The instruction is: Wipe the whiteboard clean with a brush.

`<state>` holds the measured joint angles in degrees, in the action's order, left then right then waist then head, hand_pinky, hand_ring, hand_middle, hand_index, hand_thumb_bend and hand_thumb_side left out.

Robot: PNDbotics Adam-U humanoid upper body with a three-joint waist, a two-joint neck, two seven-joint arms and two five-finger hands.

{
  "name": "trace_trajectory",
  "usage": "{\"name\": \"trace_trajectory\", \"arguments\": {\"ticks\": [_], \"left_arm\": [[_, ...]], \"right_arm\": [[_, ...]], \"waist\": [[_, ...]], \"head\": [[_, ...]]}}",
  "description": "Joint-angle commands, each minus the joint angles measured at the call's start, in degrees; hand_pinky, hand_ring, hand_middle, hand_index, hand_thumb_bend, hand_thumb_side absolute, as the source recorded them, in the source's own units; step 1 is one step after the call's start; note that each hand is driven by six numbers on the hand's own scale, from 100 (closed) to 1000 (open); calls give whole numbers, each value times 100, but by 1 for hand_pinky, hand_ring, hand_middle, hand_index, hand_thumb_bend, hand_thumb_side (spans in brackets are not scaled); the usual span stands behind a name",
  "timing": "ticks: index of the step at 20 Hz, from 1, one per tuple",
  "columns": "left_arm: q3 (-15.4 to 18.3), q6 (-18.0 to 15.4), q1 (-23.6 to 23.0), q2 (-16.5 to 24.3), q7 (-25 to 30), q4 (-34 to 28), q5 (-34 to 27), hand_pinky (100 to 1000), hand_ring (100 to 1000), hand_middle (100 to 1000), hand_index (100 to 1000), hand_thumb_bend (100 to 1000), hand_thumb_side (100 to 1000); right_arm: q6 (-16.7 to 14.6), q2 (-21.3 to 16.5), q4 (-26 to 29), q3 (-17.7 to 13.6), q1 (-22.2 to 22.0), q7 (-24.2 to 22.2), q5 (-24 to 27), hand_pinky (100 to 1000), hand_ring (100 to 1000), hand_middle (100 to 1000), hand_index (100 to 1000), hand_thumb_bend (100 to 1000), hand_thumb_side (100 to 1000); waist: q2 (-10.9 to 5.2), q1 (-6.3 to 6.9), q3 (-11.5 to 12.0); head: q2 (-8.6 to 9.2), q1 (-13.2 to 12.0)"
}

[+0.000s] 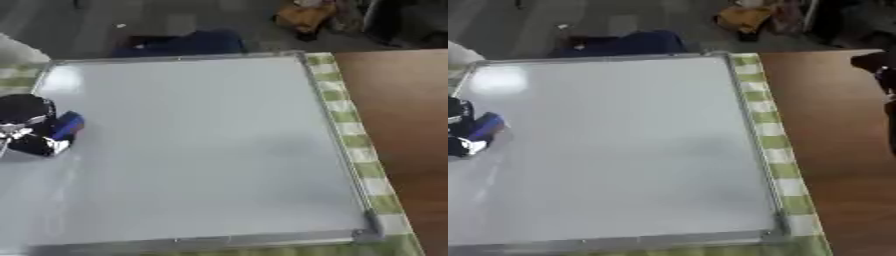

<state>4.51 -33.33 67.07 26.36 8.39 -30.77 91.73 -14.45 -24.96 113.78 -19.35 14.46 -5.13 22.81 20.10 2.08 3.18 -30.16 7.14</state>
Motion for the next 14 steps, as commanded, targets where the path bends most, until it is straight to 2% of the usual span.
{"name": "trace_trajectory", "arguments": {"ticks": [1, 5, 10, 14], "left_arm": [[-5, -25, 15, 9, -7, 94, 40, 668, 432, 257, 263, 318, 710], [-15, -6, -3, 19, -26, 108, -16, 677, 474, 336, 326, 290, 791], [-25, -66, -19, 26, 86, 145, -116, 684, 497, 365, 333, 409, 937], [-36, -77, -28, 34, 152, 129, -176, 683, 497, 363, 332, 434, 972]], "right_arm": [[13, -106, 81, -39, 38, -1, -62, 770, 640, 494, 581, 243, 1000], [16, -106, 81, -44, 35, 16, -81, 770, 640, 493, 579, 246, 1000], [33, -104, 81, -45, 35, 62, -88, 770, 640, 492, 578, 242, 1000], [46, -104, 81, -47, 33, 101, -89, 770, 639, 491, 577, 240, 1000]], "waist": [[-81, -17, -19], [-76, -21, -21], [-82, -26, -9], [-89, -28, -11]], "head": [[52, -4], [58, 2], [51, 2], [63, 1]]}}
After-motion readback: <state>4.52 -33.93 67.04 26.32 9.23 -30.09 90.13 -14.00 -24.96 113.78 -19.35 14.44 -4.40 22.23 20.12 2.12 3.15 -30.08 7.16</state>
